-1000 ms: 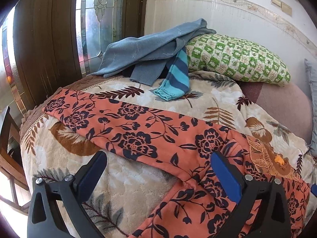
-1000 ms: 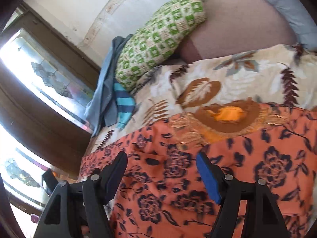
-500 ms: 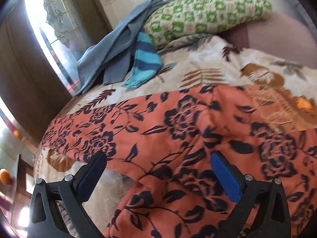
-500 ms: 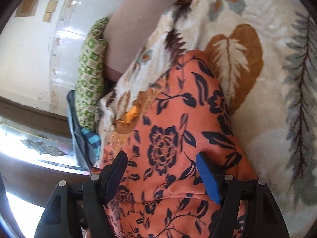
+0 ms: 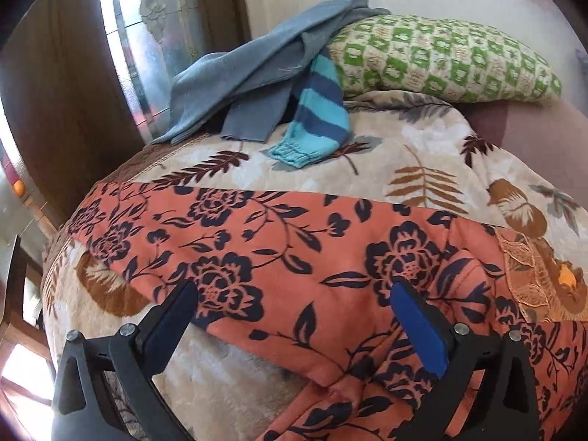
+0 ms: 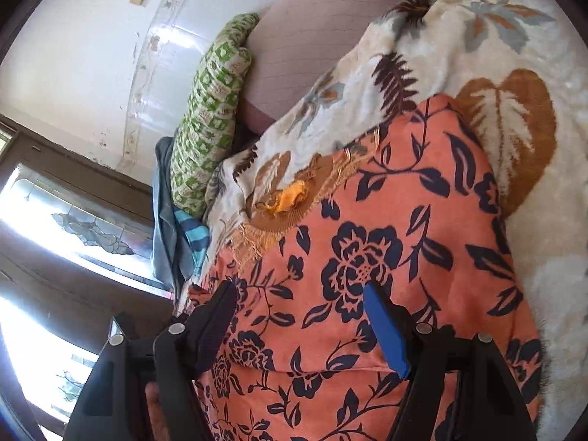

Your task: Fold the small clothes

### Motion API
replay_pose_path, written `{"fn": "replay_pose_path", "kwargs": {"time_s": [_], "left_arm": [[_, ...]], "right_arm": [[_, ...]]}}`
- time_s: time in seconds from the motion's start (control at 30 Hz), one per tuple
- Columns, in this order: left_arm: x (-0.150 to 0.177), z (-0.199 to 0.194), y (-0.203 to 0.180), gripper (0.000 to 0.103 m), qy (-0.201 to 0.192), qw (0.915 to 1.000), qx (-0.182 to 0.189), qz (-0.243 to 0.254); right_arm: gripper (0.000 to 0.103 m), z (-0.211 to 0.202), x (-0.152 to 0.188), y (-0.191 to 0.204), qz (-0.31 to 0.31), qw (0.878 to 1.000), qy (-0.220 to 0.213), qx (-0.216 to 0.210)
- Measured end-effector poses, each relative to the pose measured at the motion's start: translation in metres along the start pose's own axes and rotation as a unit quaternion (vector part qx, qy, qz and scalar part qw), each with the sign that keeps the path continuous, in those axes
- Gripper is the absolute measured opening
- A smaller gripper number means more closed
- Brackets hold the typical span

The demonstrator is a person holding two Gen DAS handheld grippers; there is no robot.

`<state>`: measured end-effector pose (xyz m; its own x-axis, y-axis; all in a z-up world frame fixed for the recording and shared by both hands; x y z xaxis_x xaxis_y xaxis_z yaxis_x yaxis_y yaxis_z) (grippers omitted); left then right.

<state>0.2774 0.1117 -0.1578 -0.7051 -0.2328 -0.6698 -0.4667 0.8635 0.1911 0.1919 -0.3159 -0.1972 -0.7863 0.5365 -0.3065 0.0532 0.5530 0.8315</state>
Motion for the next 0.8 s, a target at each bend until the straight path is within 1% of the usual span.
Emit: {"fn": "replay_pose_path", "kwargs": {"time_s": [0.03,0.07,0.13,0.17,0.23,0.3,0.33,0.43,0.47,0.5,0.53,0.6,0.67,0.77,0.8], "left_arm": [[-0.003,0.003,-0.005,0.103,0.002,0.9997,0.024,0.011],[-0.006,0.007,-0.01,0.103,0.004,0.9988,0.044,0.021],[-0.012,0.014,-0.018,0.103,0.001,0.9972,0.068,0.032],[-0.014,0.016,-0.022,0.103,-0.001,0.9958,0.084,0.036],[-0.018,0.021,-0.028,0.103,0.005,0.9922,0.119,0.039],[-0.022,0.027,-0.032,0.103,0.012,0.9892,0.142,0.037],[-0.023,0.03,-0.034,0.103,0.012,0.9887,0.144,0.04],[-0.028,0.04,-0.03,0.103,0.018,0.9909,0.126,0.043],[-0.031,0.043,-0.025,0.103,0.026,0.9914,0.124,0.032],[-0.032,0.046,-0.017,0.103,0.036,0.9908,0.129,0.017],[-0.033,0.048,-0.01,0.103,0.047,0.9892,0.138,0.005],[-0.031,0.049,-0.003,0.103,0.072,0.9851,0.156,0.007],[-0.027,0.047,0.004,0.103,0.086,0.9808,0.175,0.001],[-0.014,0.039,0.005,0.092,0.122,0.967,0.224,0.006],[-0.008,0.035,0.005,0.087,0.132,0.9623,0.238,0.008]], "right_arm": [[0.074,0.008,0.003,-0.007,0.013,1.0,0.015,0.018],[0.074,0.013,0.006,-0.013,0.022,0.999,0.025,0.027],[0.074,0.012,0.006,-0.011,0.014,0.999,0.016,0.026],[0.074,0.013,0.006,-0.011,0.011,0.999,0.019,0.03],[0.074,0.015,0.007,-0.011,0.006,0.999,0.019,0.034],[0.074,0.015,0.007,-0.011,0.0,0.999,0.018,0.037],[0.074,0.015,0.007,-0.011,-0.001,0.999,0.018,0.038],[0.075,0.016,0.006,-0.012,-0.003,0.999,0.017,0.038],[0.075,0.016,0.006,-0.012,-0.005,0.999,0.018,0.039],[0.075,0.018,0.005,-0.01,-0.006,0.999,0.018,0.04],[0.075,0.019,0.005,-0.01,-0.008,0.999,0.019,0.041],[0.076,0.022,0.004,-0.008,-0.012,0.999,0.02,0.043],[0.077,0.024,0.004,-0.007,-0.016,0.999,0.02,0.046],[0.077,0.025,0.005,-0.005,-0.023,0.998,0.02,0.049],[0.077,0.025,0.005,-0.005,-0.025,0.998,0.02,0.049]]}}
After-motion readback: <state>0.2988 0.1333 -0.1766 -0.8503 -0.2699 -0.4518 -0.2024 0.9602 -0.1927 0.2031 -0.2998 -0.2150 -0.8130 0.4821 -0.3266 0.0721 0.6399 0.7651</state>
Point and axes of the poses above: each gripper's, at about its wrist camera, not at the fingertips, and z roughly the way its jaws point, y to its left, x to its underside, the point moved 2 cm from there along z, roughly the way its jaws point, and after that the axes turned 9 degrees about -x, right-handed, at the moved point
